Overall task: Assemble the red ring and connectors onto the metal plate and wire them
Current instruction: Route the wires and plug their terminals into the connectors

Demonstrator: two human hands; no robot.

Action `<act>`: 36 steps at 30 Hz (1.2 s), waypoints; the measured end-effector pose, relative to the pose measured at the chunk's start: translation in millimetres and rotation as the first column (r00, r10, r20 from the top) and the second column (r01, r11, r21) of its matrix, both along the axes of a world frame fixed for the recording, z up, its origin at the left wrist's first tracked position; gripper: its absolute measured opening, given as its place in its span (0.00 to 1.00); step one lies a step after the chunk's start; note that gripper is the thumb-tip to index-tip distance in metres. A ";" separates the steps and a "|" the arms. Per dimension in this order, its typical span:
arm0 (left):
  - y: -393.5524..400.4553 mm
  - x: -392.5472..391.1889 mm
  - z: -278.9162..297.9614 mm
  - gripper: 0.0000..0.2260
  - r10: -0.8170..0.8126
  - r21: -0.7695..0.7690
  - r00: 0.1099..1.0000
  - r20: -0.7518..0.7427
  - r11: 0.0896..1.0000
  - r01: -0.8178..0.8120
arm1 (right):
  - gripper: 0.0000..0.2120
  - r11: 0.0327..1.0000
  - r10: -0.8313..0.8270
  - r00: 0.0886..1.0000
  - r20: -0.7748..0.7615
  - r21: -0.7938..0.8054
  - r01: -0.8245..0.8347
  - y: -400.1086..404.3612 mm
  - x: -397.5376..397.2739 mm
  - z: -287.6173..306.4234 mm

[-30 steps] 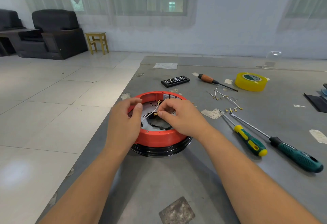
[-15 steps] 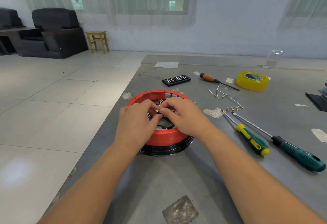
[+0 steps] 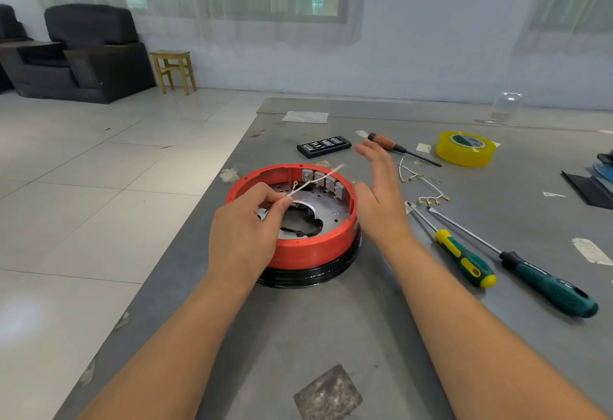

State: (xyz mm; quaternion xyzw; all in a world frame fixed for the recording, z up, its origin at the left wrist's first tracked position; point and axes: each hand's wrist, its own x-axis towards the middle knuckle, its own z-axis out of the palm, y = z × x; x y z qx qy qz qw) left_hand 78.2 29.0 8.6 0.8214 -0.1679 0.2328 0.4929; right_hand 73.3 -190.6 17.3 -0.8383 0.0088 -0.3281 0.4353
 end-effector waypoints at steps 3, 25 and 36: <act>-0.5 -2.1 -0.1 0.03 -0.015 -0.106 1.000 -0.027 0.994 0.012 | 0.37 0.985 -0.010 0.982 -0.186 0.168 0.041 -12.2 5.1 -14.2; -2.4 -9.4 12.1 0.07 -0.022 -0.356 0.998 -0.056 0.935 0.001 | 0.06 0.893 -0.164 0.984 0.064 0.433 0.121 -26.5 5.3 12.5; 5.8 -7.9 8.9 0.07 0.163 -0.171 0.982 -0.092 0.969 -0.177 | 0.05 0.806 -0.055 0.998 -0.005 0.590 0.048 -18.8 5.9 37.9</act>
